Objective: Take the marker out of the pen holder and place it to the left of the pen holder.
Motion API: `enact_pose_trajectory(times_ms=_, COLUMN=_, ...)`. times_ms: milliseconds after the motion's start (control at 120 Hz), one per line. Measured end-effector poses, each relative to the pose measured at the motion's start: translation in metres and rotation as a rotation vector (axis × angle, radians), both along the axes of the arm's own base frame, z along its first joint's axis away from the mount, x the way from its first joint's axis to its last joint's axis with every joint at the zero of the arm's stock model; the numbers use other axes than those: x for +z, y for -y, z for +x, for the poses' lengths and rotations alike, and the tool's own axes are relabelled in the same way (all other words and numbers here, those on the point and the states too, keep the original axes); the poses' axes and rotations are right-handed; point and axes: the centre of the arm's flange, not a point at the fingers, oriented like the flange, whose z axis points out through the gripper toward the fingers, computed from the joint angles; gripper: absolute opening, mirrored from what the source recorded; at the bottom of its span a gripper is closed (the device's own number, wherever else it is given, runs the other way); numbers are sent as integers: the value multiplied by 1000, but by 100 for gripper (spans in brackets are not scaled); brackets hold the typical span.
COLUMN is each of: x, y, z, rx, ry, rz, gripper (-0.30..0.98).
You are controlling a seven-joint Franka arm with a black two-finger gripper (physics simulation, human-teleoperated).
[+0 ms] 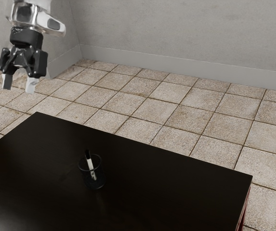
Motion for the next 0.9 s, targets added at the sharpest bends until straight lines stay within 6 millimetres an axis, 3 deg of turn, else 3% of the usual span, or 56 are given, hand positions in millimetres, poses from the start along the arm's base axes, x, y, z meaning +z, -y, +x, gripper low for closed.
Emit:
enact_pose_trajectory(times_ms=108, x=-34, y=-5, z=44, rx=32, ry=207, rz=-28, gripper=69)
enact_pose_trajectory(times_ms=175, x=-69, y=-9, z=78, rx=55, ry=245, rz=-36, gripper=69)
enact_pose_trajectory(times_ms=283, x=-157, y=-30, z=139, rx=110, ry=215, rz=-33, gripper=69)
enact_pose_trajectory(times_ms=383, x=-226, y=-43, z=165, rx=145, ry=171, rz=-29, gripper=69)
enact_pose_trajectory(times_ms=492, x=-279, y=-59, z=172, rx=187, ry=126, rz=-27, gripper=69)
enact_pose_trajectory(times_ms=633, x=-315, y=-58, z=171, rx=189, ry=90, rz=-18, gripper=60)
enact_pose_trajectory(times_ms=767, x=-333, y=-50, z=156, rx=115, ry=2, rz=35, gripper=52)
enact_pose_trajectory(times_ms=900, x=-337, y=-43, z=146, rx=48, ry=-66, rz=74, gripper=47)
